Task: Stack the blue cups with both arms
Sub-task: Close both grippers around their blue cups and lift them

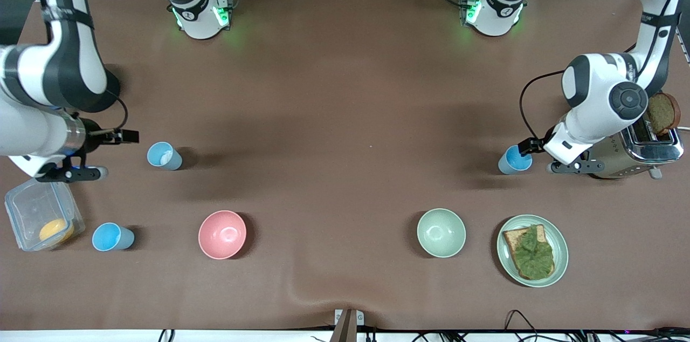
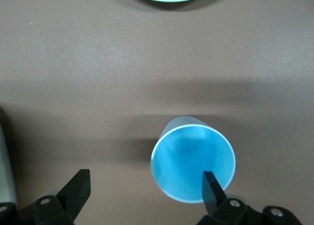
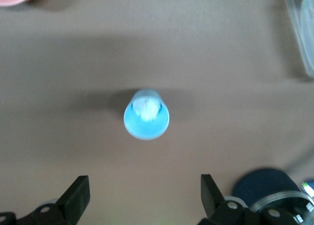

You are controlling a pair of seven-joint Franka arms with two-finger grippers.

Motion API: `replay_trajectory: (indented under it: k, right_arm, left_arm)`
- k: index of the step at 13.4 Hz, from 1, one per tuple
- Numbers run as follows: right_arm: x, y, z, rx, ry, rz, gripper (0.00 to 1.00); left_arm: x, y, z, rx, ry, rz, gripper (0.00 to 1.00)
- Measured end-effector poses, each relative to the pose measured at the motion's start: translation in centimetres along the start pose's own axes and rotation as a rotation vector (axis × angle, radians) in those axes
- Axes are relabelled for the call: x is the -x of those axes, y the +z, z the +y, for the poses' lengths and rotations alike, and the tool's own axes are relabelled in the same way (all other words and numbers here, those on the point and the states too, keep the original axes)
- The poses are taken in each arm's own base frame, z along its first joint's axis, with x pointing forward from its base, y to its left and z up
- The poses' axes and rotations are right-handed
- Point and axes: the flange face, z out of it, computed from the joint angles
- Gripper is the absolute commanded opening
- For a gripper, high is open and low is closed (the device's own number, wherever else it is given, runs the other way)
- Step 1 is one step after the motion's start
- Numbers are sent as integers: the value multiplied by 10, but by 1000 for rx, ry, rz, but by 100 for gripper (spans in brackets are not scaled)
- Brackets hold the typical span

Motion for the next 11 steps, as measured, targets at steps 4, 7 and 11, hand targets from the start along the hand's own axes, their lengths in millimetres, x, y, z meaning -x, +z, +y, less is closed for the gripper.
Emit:
replay_trajectory:
  k: [4,7,11]
  right_arm:
    - [5,63,13,-13,24,58,100]
    - [12,100,19,-16,12,70,100]
    - [14,129,34,-23,-13,50,98]
  left_arm:
    - [-1,23,4,3,7,-7,48]
    - [-3,36,6,5,11,-1,0]
    - [-7,35,19,12,31,21,0]
